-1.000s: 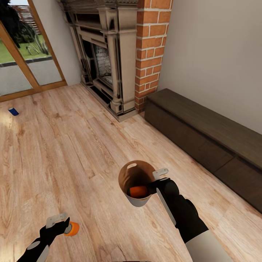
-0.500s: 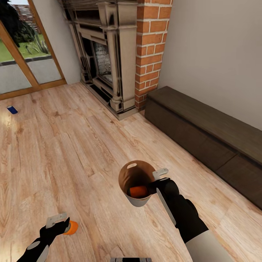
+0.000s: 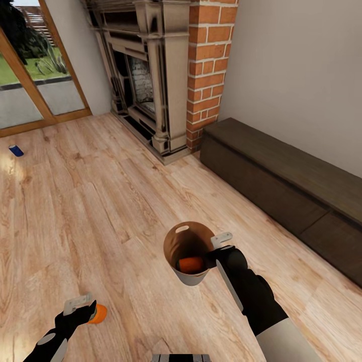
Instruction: Put the three can of soda from the living room inside the tash can in the kitchen.
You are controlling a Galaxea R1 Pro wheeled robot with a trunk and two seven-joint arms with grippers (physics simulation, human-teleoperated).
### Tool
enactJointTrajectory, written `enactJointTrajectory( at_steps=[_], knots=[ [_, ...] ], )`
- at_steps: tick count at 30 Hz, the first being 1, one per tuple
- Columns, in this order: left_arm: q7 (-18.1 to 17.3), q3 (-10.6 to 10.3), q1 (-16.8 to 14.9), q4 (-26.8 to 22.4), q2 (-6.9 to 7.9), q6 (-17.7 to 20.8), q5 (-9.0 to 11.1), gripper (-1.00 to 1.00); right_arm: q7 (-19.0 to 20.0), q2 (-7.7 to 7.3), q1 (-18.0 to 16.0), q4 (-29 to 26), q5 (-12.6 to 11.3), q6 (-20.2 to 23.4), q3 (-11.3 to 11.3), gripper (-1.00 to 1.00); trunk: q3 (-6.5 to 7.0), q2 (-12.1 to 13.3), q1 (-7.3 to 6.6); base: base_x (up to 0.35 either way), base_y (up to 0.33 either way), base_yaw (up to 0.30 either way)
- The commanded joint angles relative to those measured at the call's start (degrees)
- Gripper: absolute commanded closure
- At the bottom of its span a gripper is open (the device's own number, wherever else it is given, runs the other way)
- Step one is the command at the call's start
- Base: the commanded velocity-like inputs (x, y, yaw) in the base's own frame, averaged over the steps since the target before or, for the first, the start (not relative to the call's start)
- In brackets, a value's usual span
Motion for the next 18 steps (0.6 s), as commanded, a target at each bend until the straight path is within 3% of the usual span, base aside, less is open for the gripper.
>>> enactJointTrajectory(
  at_steps=[1, 18],
  knots=[
    [0.0, 0.0, 0.0, 0.0, 0.00, 0.0, 0.0, -1.00, 0.1, 0.01, 0.0, 0.0, -0.4, -0.1, 0.0, 1.00, -0.18, -0.4, 0.22, 0.000, 0.000, 0.000],
    [0.0, 0.0, 0.0, 0.0, 0.00, 0.0, 0.0, -1.00, 0.1, 0.01, 0.0, 0.0, -0.4, -0.1, 0.0, 1.00, -3.23, -7.2, 3.95, 0.000, 0.000, 0.000]
  ],
)
